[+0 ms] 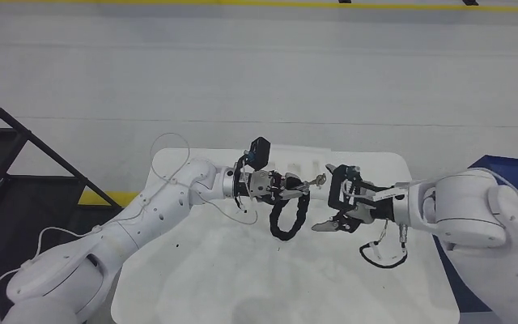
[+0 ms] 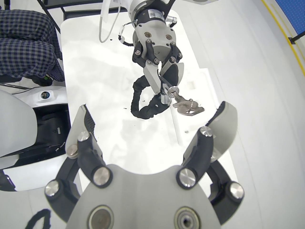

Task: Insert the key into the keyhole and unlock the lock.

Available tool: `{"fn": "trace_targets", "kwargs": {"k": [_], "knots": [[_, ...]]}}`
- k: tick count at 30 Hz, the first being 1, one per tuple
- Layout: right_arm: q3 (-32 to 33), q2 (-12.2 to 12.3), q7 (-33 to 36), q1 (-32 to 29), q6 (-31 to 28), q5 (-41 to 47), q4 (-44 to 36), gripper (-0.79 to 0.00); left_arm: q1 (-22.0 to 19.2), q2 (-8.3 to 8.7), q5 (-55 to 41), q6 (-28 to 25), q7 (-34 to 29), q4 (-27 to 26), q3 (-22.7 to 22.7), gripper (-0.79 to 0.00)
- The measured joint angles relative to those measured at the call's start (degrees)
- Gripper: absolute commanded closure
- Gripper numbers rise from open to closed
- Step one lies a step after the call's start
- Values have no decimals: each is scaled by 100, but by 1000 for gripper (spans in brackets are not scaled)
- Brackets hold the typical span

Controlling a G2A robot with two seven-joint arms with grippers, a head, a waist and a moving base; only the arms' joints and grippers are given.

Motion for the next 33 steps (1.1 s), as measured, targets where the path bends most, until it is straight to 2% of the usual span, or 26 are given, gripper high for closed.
{"fn": "trace_targets", "kwargs": {"k": [10, 20, 26, 33], "knots": [[-538, -47, 120, 317, 82, -129, -51, -785, 14, -53, 101, -1, 69, 20, -53, 0], [-386, 14, 162, 304, 171, -83, 70, -785, 50, -74, 231, 0, 162, 41, -114, 0], [-217, 51, -111, 234, 21, -309, -47, -785, 78, -76, 264, 0, 206, 80, -152, 0], [-436, 42, -273, 174, -24, -487, -96, -785, 91, -96, 267, 0, 210, 64, -191, 0]]}}
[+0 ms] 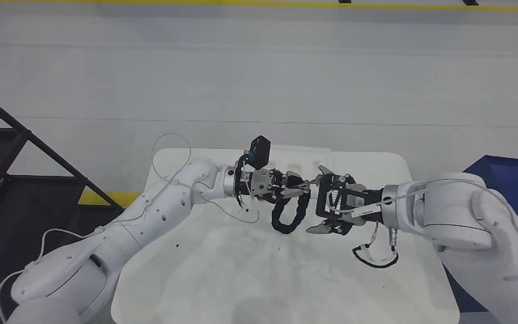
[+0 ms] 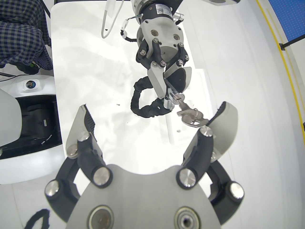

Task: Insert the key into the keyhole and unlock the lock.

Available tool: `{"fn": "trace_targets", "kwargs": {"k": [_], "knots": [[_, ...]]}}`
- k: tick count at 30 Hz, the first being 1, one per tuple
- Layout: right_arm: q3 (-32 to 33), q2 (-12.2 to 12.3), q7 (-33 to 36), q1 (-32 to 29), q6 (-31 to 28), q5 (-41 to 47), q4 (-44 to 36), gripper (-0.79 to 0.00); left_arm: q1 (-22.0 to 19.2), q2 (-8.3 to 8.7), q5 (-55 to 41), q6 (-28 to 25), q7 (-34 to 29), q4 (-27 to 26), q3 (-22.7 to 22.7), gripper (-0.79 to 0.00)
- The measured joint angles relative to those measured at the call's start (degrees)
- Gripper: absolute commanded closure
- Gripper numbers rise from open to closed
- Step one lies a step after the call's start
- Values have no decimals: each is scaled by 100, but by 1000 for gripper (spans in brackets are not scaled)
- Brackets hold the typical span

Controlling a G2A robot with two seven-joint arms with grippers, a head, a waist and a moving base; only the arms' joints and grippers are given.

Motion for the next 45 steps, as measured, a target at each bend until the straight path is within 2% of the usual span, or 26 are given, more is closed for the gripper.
{"fn": "trace_targets", "kwargs": {"k": [9, 15, 25, 26, 27, 28, 29, 36, 40, 45], "knots": [[-209, -23, 5, 137, 150, -75, 73, -785, 18, -16, 37, 0, 8, -4, -48, 0], [-3, 21, 35, 153, 159, 1, 142, -785, 26, -1, 119, 0, 7, 2, -75, 0], [259, 91, -731, 134, -1303, -810, 309, -785, -30, 55, 272, 0, -78, -168, 49, 0], [242, 90, -853, 123, -1412, -935, 333, -686, -43, 63, 268, 0, -92, -187, 77, 0], [232, 89, -936, 116, -1474, -1035, 341, -526, -52, 68, 261, 0, -102, -198, 100, 0], [226, 87, -1021, 108, -1521, -1140, 342, -428, -60, 73, 248, 0, -111, -206, 124, 0], [222, 86, -1128, 96, -1568, -1296, 330, -382, -72, 81, 227, 0, -124, -215, 155, 0], [243, 99, -1569, -75, -1668, -2075, 261, -317, -150, 123, 113, 0, -154, -222, 305, 0], [280, 113, -1730, -147, -1689, -2371, 203, -314, -194, 143, 62, 0, -157, -227, 373, 0], [333, 124, -2004, -252, -1634, -2742, 90, -256, -238, 164, 30, 0, -134, -243, 451, 0]]}}
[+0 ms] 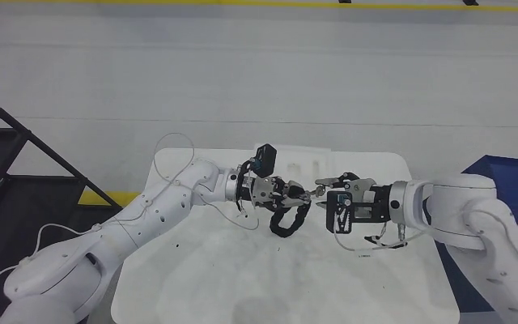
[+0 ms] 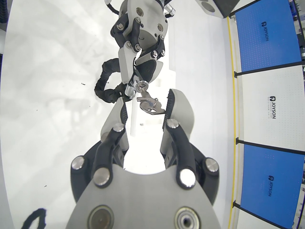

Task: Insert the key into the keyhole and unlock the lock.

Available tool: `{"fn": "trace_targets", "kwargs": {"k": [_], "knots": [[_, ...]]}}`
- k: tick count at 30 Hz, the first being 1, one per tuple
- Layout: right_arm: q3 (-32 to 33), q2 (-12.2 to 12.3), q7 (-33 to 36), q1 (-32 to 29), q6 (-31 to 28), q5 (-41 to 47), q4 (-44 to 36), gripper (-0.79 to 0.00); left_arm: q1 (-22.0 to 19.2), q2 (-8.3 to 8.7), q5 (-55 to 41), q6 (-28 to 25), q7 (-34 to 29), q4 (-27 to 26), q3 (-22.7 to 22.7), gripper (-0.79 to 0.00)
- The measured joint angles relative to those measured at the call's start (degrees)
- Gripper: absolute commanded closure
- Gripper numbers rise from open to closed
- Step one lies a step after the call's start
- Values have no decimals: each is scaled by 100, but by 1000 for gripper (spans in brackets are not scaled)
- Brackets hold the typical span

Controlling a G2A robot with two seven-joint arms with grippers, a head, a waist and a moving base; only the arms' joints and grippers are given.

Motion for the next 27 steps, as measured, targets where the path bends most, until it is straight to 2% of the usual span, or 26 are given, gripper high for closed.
{"fn": "trace_targets", "kwargs": {"k": [5, 6, 7, 12, 16, 27], "knots": [[21, 7, -259, -104, 35, -272, -59, -129, -41, 17, -35, 0, 11, -10, 79, 0], [21, 8, -293, -116, 35, -301, -65, -89, -49, 19, -43, 0, 14, -10, 91, 0], [20, 9, -322, -125, 33, -328, -67, 0, -57, 21, -49, 0, 15, -11, 103, 0], [21, 13, -460, -172, 61, -353, -29, 0, -95, 31, -71, 0, 38, -14, 167, 0], [71, 13, -485, -230, 292, 33, 141, 0, -122, 34, -67, 0, 51, -22, 213, 0], [-10, 32, 181, -146, 657, 1373, 298, 0, -196, 23, -75, -1, 98, -11, 339, 0]]}}
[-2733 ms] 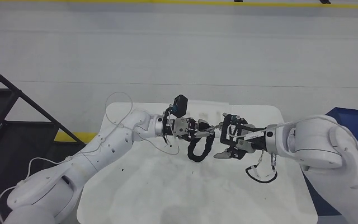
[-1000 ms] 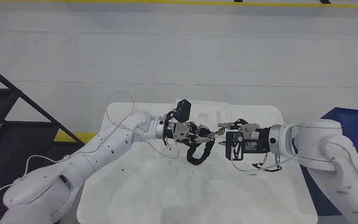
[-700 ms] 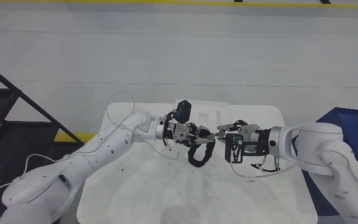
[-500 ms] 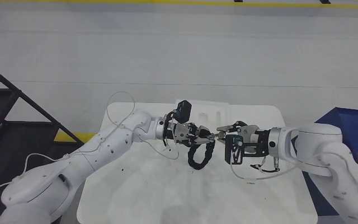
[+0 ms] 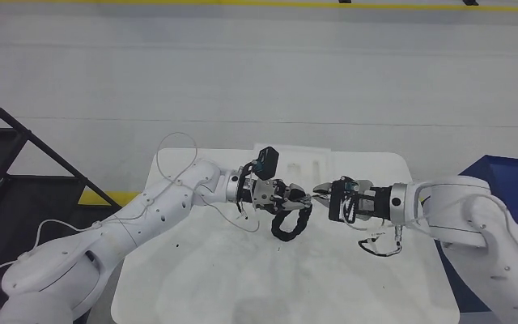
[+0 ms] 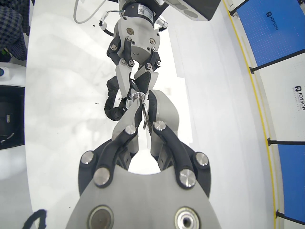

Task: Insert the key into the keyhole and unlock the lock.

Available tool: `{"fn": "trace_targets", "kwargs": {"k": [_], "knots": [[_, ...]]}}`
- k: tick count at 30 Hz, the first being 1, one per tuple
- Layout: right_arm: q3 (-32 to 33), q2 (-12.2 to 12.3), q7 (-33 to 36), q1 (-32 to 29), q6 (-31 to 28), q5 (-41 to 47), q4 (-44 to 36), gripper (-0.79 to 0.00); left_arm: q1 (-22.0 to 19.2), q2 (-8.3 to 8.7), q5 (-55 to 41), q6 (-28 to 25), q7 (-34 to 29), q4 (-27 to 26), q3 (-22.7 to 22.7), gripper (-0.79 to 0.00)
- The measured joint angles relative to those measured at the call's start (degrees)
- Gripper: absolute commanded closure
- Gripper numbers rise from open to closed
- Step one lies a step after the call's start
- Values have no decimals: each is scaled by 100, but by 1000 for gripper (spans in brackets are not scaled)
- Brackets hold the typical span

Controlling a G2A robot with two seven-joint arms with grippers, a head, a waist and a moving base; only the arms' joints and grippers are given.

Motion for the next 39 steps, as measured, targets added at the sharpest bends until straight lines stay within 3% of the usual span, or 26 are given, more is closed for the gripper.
{"fn": "trace_targets", "kwargs": {"k": [14, 15, 16, 17, 25, 35, 39], "knots": [[-90, 61, 1604, 170, 1330, 2404, 243, 0, -40, -40, 354, 1, 168, -3, -6, 0], [-87, 63, 1639, 171, 1382, 2477, 259, -200, -39, -44, 378, 1, 171, -2, -5, 0], [-83, 65, 1656, 169, 1419, 2539, 269, -566, -39, -49, 398, 1, 171, 3, -2, 0], [-76, 68, 1666, 162, 1447, 2601, 277, -785, -38, -53, 419, 1, 166, 18, 3, 0], [135, 115, 1630, 16, 1442, 2805, 320, -785, -50, -50, 498, 1, -299, 215, 86, 0], [750, 215, 1261, -465, 1444, 2800, 468, -785, -83, -2, -56, 1, -1268, 63, 646, 0], [1049, 251, 1061, -652, 1401, 2804, 523, -785, 41, -60, -224, 1, -1625, 79, 693, 0]]}}
